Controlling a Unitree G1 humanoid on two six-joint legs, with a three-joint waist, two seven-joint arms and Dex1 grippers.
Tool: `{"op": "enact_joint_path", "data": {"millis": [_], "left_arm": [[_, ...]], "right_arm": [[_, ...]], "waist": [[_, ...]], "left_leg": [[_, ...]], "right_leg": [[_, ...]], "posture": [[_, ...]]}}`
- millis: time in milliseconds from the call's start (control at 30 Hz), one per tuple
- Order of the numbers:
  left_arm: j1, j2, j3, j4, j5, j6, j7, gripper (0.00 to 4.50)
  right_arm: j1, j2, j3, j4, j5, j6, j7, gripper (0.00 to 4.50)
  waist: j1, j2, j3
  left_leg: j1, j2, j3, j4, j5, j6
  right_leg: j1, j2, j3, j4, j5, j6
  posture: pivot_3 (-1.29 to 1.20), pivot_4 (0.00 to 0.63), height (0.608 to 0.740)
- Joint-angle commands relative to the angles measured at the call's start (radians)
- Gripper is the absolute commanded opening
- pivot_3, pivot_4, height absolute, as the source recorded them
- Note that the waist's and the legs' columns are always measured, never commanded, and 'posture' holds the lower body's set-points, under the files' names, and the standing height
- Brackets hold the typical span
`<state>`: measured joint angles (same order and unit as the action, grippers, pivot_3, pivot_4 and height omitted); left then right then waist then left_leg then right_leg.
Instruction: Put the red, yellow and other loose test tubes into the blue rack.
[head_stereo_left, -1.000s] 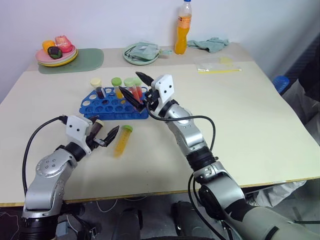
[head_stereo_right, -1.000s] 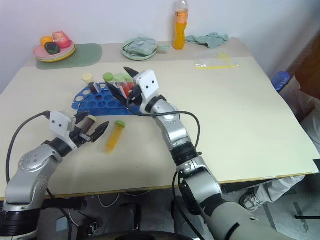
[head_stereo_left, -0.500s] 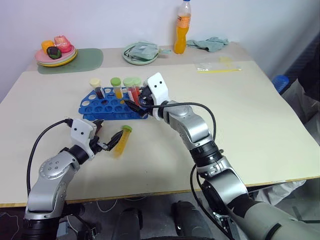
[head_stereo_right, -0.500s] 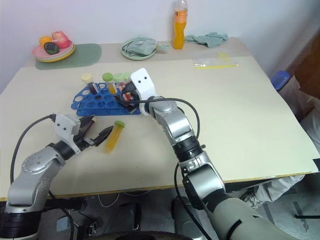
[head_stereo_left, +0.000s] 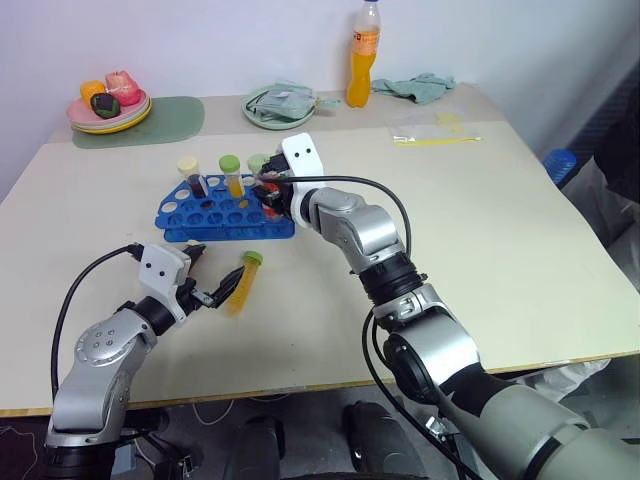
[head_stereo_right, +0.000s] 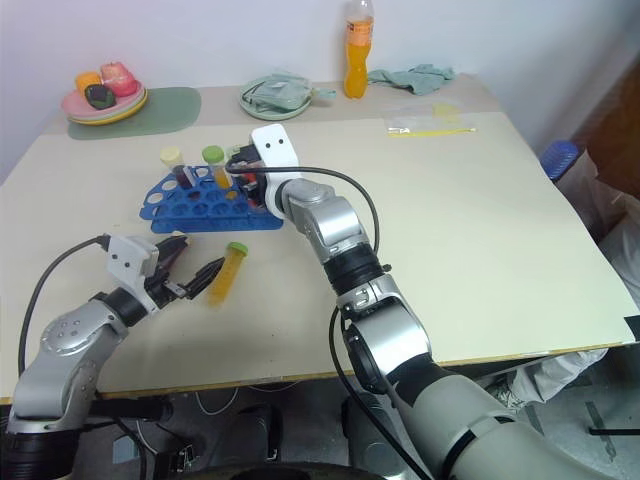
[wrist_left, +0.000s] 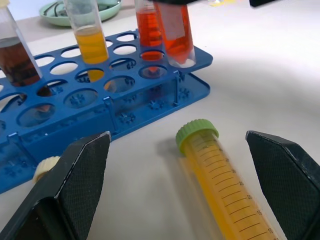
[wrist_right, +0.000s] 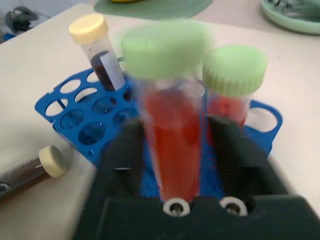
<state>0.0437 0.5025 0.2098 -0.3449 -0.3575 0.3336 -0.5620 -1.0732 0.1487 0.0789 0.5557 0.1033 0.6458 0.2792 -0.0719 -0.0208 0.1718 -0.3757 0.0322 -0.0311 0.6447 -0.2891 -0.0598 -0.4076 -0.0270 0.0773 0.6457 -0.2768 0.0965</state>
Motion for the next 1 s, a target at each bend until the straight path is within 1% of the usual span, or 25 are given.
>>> {"op": "enact_joint_path", "data": {"millis": [33, 133, 267, 467, 667, 733, 833, 867, 900, 967, 1000], "left_arm": [[-0.003, 0.004, 0.004, -0.049, -0.006, -0.006, 0.004, 4.50], [-0.008, 0.005, 0.003, -0.050, -0.007, -0.002, 0.003, 4.50], [-0.014, 0.006, 0.000, -0.050, -0.007, 0.000, 0.002, 4.50], [-0.017, 0.006, 0.000, -0.043, -0.006, -0.007, -0.002, 4.50], [-0.006, 0.007, 0.008, -0.027, -0.002, -0.026, -0.014, 4.50], [-0.007, 0.007, 0.008, -0.026, -0.001, -0.026, -0.014, 4.50], [-0.008, 0.010, 0.006, -0.034, -0.002, -0.020, -0.011, 4.50], [-0.010, 0.012, 0.005, -0.041, -0.002, -0.010, -0.007, 4.50], [-0.014, 0.015, 0.004, -0.047, -0.002, 0.003, -0.001, 4.50], [-0.022, 0.025, 0.003, -0.062, -0.003, 0.039, 0.011, 4.50], [-0.030, 0.036, 0.001, -0.074, -0.003, 0.069, 0.019, 4.50]], "right_arm": [[-0.026, 0.010, 0.006, -0.039, 0.005, 0.006, 0.000, 0.79], [0.006, 0.008, 0.027, -0.071, 0.000, -0.024, 0.021, 0.79], [0.070, 0.006, 0.078, -0.110, -0.023, -0.147, 0.057, 0.79], [0.159, 0.016, 0.116, -0.066, -0.070, -0.334, 0.042, 0.79], [0.194, 0.017, 0.135, -0.014, -0.103, -0.443, 0.034, 0.79], [0.198, 0.020, 0.127, -0.003, -0.076, -0.456, 0.074, 0.79], [0.201, 0.017, 0.119, 0.001, -0.070, -0.461, 0.086, 2.25], [0.202, 0.007, 0.131, -0.012, -0.088, -0.472, 0.082, 2.72], [0.204, -0.005, 0.144, -0.028, -0.107, -0.485, 0.082, 3.35], [0.218, -0.034, 0.168, -0.080, -0.135, -0.504, 0.093, 4.27], [0.233, -0.055, 0.176, -0.125, -0.136, -0.497, 0.117, 4.27]], "waist": [[0.000, 0.000, 0.000], [0.000, 0.000, 0.000], [-0.001, 0.000, 0.000], [-0.002, 0.000, 0.000], [-0.001, 0.000, 0.000], [-0.001, 0.000, 0.000], [-0.001, 0.000, 0.000], [0.000, 0.000, 0.000], [0.000, 0.000, 0.000], [0.000, 0.000, 0.000], [0.002, 0.000, 0.000]], "left_leg": [[0.000, 0.000, 0.000, 0.000, 0.000, 0.000], [0.000, 0.000, 0.000, 0.000, 0.000, 0.000], [0.000, 0.000, 0.000, 0.000, 0.000, 0.000], [0.000, 0.000, 0.001, 0.000, 0.000, 0.000], [0.000, 0.000, 0.001, 0.000, 0.000, 0.000], [0.000, 0.000, 0.001, 0.000, 0.000, 0.000], [0.000, 0.000, 0.000, 0.000, 0.000, 0.000], [0.000, 0.000, 0.000, 0.000, 0.000, 0.000], [0.000, 0.000, 0.000, 0.000, 0.000, 0.000], [0.000, 0.000, 0.000, 0.000, 0.000, 0.000], [0.000, 0.000, 0.000, 0.000, 0.000, 0.000]], "right_leg": [[0.000, 0.000, 0.000, 0.000, 0.000, 0.000], [0.000, 0.000, 0.000, 0.000, 0.000, 0.000], [0.000, 0.000, 0.000, 0.000, 0.000, 0.000], [0.000, 0.000, 0.000, 0.000, 0.000, 0.000], [0.000, 0.000, 0.000, 0.000, 0.000, 0.000], [0.000, 0.000, 0.000, 0.000, 0.000, 0.000], [0.000, 0.000, 0.000, 0.000, 0.000, 0.000], [0.000, 0.000, 0.000, 0.000, 0.000, 0.000], [0.000, 0.000, 0.000, 0.000, 0.000, 0.000], [0.000, 0.000, 0.000, 0.000, 0.000, 0.000], [0.000, 0.000, 0.000, 0.000, 0.000, 0.000]], "posture": [[0.00, 0.150, 0.740], [0.00, 0.150, 0.740], [0.00, 0.150, 0.740], [0.00, 0.150, 0.740], [0.00, 0.150, 0.740], [0.00, 0.150, 0.740], [0.00, 0.150, 0.740], [0.00, 0.150, 0.740], [0.00, 0.150, 0.740], [0.00, 0.150, 0.740], [0.00, 0.150, 0.740]]}}
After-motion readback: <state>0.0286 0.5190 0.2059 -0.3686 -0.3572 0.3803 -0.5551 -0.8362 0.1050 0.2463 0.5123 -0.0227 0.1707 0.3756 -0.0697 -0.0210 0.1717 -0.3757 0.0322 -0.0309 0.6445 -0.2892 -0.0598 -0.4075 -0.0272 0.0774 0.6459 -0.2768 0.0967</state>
